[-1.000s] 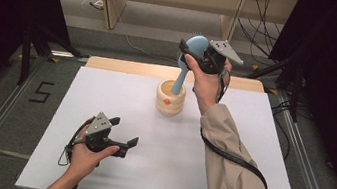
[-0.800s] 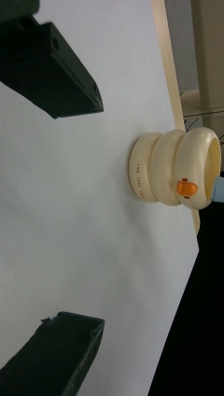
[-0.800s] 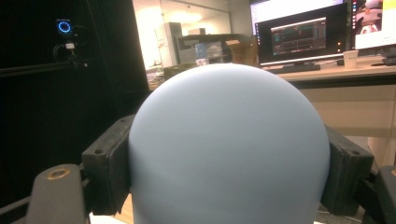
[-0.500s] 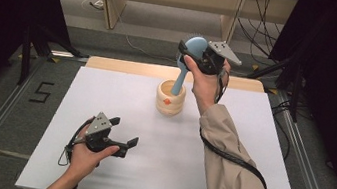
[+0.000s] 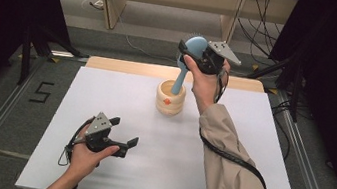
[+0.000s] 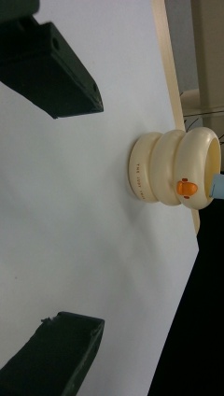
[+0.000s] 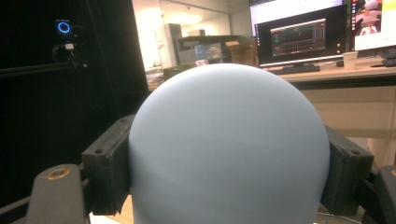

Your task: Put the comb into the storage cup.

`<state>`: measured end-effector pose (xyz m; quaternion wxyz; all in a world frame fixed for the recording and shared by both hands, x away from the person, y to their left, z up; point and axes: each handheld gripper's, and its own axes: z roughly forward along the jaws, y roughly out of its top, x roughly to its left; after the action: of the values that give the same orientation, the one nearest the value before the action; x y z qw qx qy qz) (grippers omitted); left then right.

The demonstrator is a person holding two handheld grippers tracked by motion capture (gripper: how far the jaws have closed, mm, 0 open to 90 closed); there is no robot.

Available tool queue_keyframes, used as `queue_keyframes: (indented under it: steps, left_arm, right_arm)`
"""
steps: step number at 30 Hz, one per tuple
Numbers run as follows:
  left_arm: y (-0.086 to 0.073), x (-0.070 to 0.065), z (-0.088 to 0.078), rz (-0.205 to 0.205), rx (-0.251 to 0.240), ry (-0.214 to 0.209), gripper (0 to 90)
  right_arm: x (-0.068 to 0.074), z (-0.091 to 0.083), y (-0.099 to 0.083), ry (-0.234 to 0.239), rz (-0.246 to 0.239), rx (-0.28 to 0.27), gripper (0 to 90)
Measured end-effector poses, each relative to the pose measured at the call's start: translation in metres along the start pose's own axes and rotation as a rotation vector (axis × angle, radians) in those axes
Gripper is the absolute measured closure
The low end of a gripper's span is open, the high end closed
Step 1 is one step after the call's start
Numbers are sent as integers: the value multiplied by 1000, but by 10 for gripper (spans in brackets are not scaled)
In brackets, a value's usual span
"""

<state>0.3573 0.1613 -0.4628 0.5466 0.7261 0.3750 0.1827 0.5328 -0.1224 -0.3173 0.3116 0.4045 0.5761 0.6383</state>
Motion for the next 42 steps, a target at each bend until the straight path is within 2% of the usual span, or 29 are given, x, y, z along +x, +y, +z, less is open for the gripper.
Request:
queue_keyframes:
  steps: [42]
  left_arm:
    - [0,0,1,1,1,-2,0]
  right_arm:
    - [2,6,-13,-5,-31,22,208]
